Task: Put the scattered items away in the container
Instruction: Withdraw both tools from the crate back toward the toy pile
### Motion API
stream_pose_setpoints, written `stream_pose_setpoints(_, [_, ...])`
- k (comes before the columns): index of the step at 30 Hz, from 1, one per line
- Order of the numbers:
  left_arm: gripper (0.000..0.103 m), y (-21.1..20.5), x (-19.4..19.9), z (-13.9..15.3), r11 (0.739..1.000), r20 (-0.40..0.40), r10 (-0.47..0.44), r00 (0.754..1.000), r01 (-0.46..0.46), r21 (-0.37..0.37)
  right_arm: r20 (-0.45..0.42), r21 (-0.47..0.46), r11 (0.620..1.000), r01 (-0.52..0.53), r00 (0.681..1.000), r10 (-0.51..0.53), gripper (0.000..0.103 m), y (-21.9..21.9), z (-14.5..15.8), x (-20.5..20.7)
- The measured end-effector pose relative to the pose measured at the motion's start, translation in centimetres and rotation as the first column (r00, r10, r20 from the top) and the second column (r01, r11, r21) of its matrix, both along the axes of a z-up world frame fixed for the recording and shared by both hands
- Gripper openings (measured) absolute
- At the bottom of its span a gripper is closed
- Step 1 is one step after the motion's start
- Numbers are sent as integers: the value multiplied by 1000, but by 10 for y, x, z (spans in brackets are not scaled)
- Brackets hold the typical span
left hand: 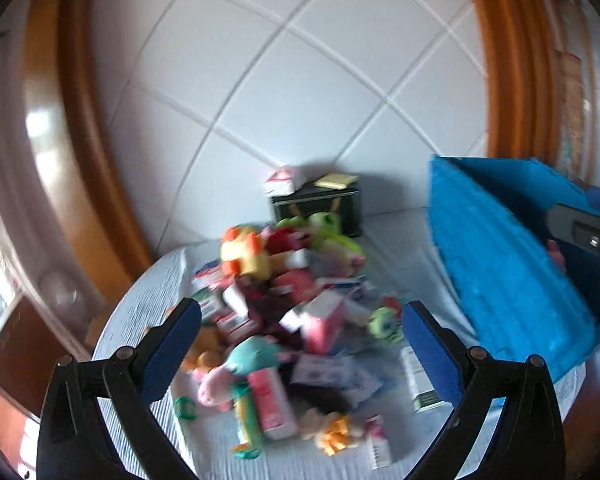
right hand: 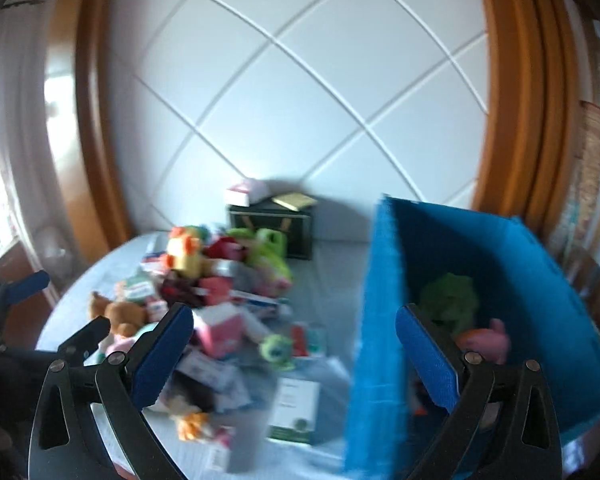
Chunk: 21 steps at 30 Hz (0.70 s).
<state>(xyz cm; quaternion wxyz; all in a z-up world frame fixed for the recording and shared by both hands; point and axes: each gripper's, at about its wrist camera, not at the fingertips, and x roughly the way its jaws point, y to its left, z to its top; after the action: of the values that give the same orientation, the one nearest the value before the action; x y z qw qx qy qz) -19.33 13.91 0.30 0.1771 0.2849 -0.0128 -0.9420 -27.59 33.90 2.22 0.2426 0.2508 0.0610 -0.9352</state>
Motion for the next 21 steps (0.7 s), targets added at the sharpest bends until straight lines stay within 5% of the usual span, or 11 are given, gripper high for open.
stream_pose_setpoints(4, [102, -54, 7, -23, 995, 37, 92, 995, -93, 45, 45, -31, 997, -74, 996, 76, 102, -36, -24, -7])
stream_pose_setpoints(9, [102, -118, 24, -49, 960, 99, 260, 960, -268, 75, 139, -67, 987, -147, 978, 155, 102, -68, -69, -37])
stream_pose_setpoints(15, [102, -192, 36, -83, 880, 187, 438, 880, -461, 111, 250, -73, 976, -206, 943, 218, 103, -112, -115, -87])
stream_pose_setpoints(21, [102, -248, 48, -124, 821, 269, 499, 824, -548, 157, 335, -43, 973, -228, 914, 229, 103, -154, -144, -110])
